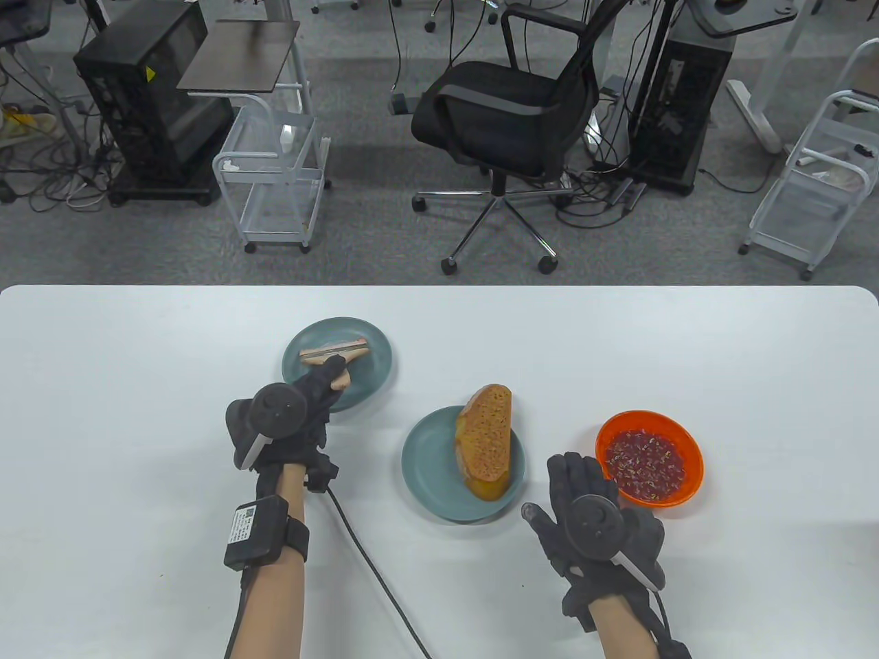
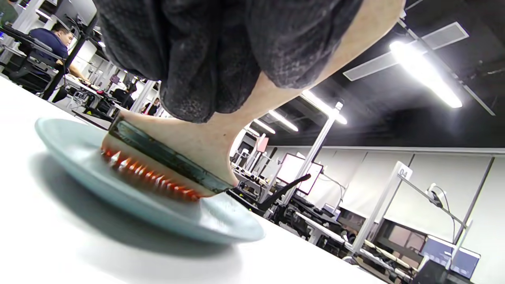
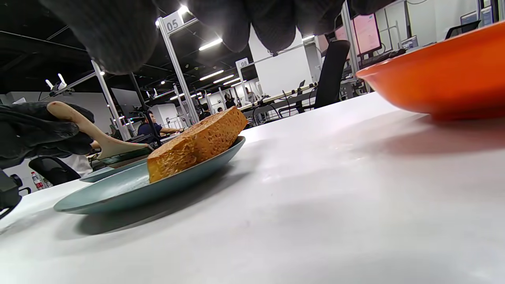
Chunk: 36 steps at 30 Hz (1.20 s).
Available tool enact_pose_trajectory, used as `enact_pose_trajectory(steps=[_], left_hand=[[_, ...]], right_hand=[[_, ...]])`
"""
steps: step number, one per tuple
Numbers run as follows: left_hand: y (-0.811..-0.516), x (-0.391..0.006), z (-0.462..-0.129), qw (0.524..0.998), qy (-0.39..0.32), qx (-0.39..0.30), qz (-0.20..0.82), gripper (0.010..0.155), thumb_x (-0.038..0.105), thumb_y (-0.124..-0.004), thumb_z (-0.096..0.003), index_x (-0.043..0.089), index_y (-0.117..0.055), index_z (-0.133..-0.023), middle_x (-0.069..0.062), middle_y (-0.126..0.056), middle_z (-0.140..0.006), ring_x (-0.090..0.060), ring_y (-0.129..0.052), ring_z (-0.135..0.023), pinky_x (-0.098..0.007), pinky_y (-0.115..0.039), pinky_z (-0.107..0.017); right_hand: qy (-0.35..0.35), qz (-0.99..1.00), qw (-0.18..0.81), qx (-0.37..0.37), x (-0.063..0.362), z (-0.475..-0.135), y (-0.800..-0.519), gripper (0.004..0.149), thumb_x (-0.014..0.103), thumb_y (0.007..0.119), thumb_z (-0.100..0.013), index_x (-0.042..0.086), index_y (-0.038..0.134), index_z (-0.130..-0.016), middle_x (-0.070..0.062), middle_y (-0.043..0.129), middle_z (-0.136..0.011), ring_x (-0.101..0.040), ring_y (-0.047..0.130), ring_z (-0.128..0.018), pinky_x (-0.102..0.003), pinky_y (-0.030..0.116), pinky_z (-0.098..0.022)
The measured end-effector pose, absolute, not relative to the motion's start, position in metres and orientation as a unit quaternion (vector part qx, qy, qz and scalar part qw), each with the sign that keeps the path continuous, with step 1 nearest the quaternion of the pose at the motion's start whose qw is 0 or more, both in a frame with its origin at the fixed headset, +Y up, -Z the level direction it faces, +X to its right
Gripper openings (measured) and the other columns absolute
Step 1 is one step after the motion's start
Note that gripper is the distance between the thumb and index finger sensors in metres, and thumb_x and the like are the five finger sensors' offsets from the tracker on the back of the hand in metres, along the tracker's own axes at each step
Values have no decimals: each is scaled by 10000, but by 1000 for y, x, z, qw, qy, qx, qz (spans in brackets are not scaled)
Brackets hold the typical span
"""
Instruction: Dip brush into ketchup and spread onto bread slice
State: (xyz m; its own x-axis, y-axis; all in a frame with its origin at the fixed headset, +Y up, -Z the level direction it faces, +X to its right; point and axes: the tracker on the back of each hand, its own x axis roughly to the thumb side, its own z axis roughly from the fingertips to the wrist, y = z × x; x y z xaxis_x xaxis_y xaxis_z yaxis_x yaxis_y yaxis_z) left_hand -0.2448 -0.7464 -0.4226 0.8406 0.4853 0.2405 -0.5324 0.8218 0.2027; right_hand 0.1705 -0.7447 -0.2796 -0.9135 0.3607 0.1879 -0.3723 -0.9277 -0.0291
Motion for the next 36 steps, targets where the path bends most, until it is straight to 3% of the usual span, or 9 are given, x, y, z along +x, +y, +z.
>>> enact_pose_trajectory(steps=[3,9,13,22,28,36], left_hand=[[-754,-247,-417,962,-110,84,234,487,313,-795,-592,240,-694,-1063,-110,-836,-1000,-363,-931,-900,-553,-700,-677],[-772,-256,-397,987,-88,-27,134,578,321,-820,-594,325,-570,-1115,-110,-700,-1097,-377,-811,-983,-617,-605,-700],[-781,-260,-389,987,-52,-127,82,679,319,-803,-604,404,-386,-1134,-96,-519,-1170,-403,-595,-1082,-647,-488,-727],[-737,-278,-350,979,-40,-61,190,695,325,-821,-600,295,-405,-1155,-119,-430,-1189,-461,-497,-1093,-667,-424,-712],[-719,-225,-301,973,-94,-17,211,769,432,-841,-581,223,-392,-1169,-158,-403,-1197,-478,-428,-1107,-677,-363,-707],[-740,-163,-275,982,-107,-72,140,875,514,-838,-562,243,-273,-1172,-140,-283,-1209,-449,-259,-1120,-656,-265,-707]], right_hand=[[-24,979,181,96,167,-280,-747,739,492,743,-539,99,458,-1096,-242,379,-1113,-510,366,-1016,-639,379,-673],[-18,978,182,103,160,-279,-749,736,492,741,-539,102,460,-1097,-239,381,-1115,-508,369,-1017,-640,380,-675],[-20,977,189,100,161,-280,-750,730,487,740,-540,104,462,-1096,-239,387,-1113,-509,376,-1015,-639,385,-673],[-36,979,178,97,161,-278,-747,732,487,742,-538,108,460,-1096,-239,389,-1113,-505,378,-1017,-638,390,-674],[-50,980,166,94,163,-280,-752,737,492,746,-532,118,453,-1097,-229,382,-1116,-497,374,-1022,-637,392,-677],[-51,983,145,100,159,-279,-755,747,496,745,-530,124,435,-1098,-229,366,-1116,-494,361,-1023,-641,387,-676]])
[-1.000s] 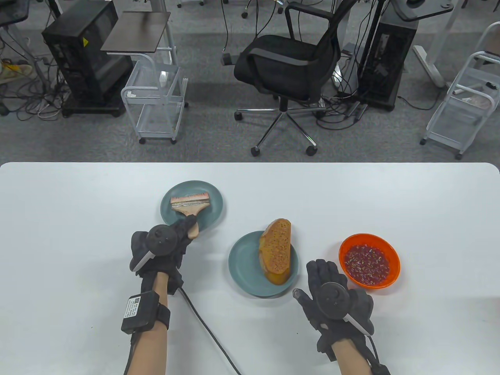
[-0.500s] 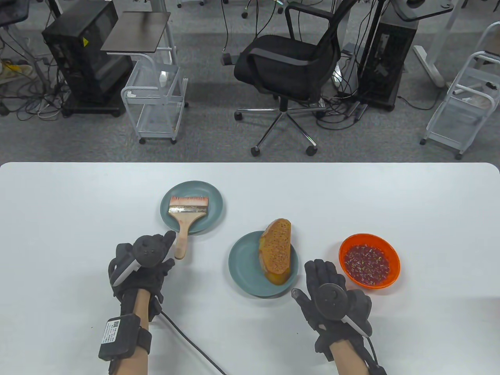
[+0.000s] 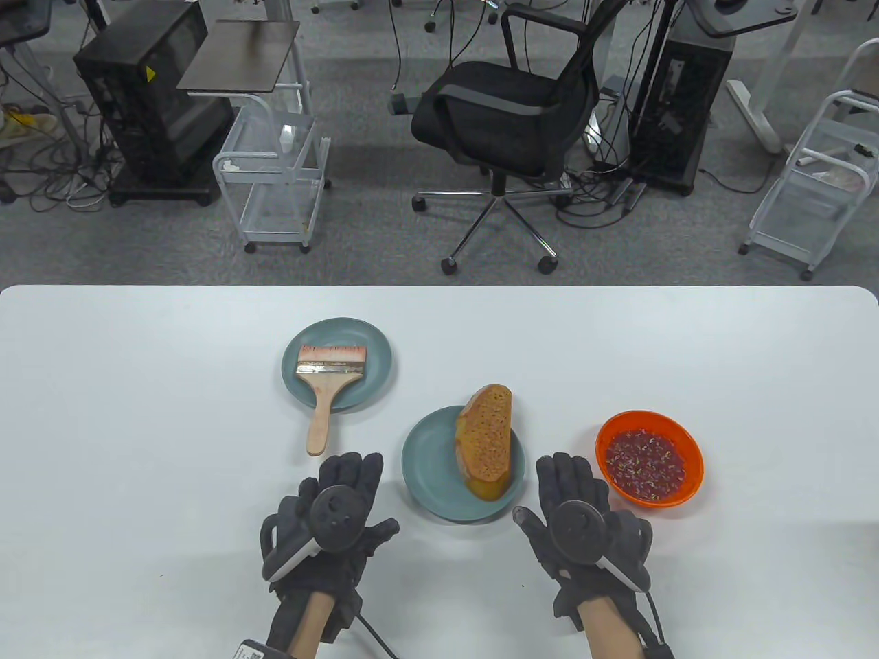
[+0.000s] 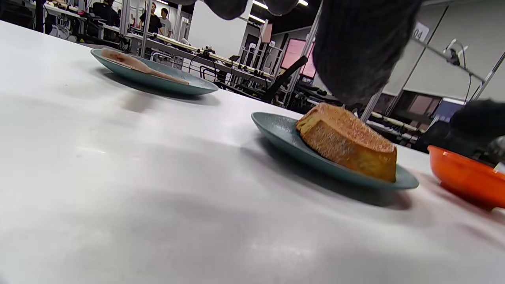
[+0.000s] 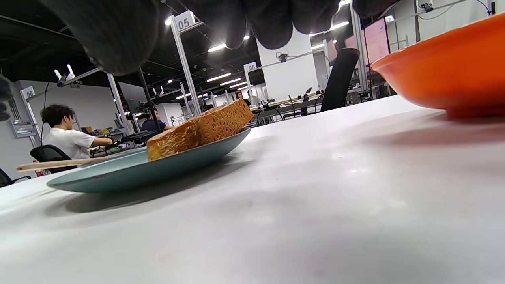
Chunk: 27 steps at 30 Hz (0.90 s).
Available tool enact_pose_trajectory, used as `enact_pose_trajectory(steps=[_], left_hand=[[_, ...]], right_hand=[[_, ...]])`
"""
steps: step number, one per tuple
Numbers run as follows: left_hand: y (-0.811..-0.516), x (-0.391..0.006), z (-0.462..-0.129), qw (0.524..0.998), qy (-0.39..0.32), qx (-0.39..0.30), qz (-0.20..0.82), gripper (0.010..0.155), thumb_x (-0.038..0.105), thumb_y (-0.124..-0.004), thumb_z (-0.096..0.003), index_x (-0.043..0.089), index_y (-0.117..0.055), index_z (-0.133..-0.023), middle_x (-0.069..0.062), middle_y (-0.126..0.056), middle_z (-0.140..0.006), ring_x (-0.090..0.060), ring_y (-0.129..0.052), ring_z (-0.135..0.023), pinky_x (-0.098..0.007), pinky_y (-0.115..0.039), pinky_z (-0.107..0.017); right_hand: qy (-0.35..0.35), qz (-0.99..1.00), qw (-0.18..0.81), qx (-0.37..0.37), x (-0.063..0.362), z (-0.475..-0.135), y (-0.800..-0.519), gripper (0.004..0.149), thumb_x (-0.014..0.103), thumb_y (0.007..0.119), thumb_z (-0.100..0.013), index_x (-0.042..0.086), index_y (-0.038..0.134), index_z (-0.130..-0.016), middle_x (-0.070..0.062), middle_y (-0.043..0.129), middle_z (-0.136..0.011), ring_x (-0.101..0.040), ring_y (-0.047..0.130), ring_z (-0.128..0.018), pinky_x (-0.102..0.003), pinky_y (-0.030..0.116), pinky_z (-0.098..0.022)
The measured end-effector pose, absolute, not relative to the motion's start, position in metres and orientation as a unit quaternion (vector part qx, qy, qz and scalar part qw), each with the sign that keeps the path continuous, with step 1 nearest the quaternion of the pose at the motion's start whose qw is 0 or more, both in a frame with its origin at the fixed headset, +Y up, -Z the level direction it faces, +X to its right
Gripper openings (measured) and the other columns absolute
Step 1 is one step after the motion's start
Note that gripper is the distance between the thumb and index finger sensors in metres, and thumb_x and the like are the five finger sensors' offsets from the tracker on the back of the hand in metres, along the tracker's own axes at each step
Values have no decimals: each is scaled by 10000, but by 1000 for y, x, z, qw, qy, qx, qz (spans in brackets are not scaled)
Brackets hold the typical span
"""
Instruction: Dip brush into ketchup and spread onto bread slice
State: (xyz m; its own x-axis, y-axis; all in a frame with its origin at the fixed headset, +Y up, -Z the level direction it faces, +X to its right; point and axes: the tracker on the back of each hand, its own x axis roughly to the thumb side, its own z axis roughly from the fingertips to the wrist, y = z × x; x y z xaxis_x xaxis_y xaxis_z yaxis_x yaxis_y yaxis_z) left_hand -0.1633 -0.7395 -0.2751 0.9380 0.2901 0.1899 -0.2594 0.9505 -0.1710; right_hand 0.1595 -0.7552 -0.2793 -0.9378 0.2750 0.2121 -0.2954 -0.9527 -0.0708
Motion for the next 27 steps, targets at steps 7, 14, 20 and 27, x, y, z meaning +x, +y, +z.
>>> enact_pose_trajectory(steps=[7,14,20,27], left_hand=[[-754,-160,-277,986,-108,-70,109,920,516,-841,-551,164,-250,-1162,-187,-283,-1191,-470,-254,-1096,-625,-270,-714],[-759,-165,-277,985,-106,-77,111,910,517,-839,-549,129,-286,-1159,-196,-319,-1188,-473,-284,-1093,-617,-268,-712],[-759,-166,-276,985,-105,-72,115,903,515,-838,-550,127,-293,-1157,-194,-328,-1187,-469,-286,-1090,-607,-265,-713],[-761,-164,-277,985,-112,-69,110,894,518,-833,-550,127,-304,-1156,-191,-342,-1185,-464,-293,-1089,-594,-267,-711]], right_hand=[[-29,986,141,88,162,-276,-758,767,504,739,-529,124,400,-1102,-229,323,-1118,-496,314,-1023,-645,361,-675],[-25,983,158,91,161,-275,-760,766,502,738,-530,127,394,-1102,-223,315,-1119,-492,303,-1023,-645,354,-675],[-23,983,152,96,159,-275,-760,764,502,735,-530,129,393,-1101,-221,311,-1120,-490,296,-1023,-642,350,-676],[-24,984,151,94,161,-275,-759,762,501,734,-530,128,393,-1100,-220,311,-1119,-488,296,-1023,-641,349,-676]])
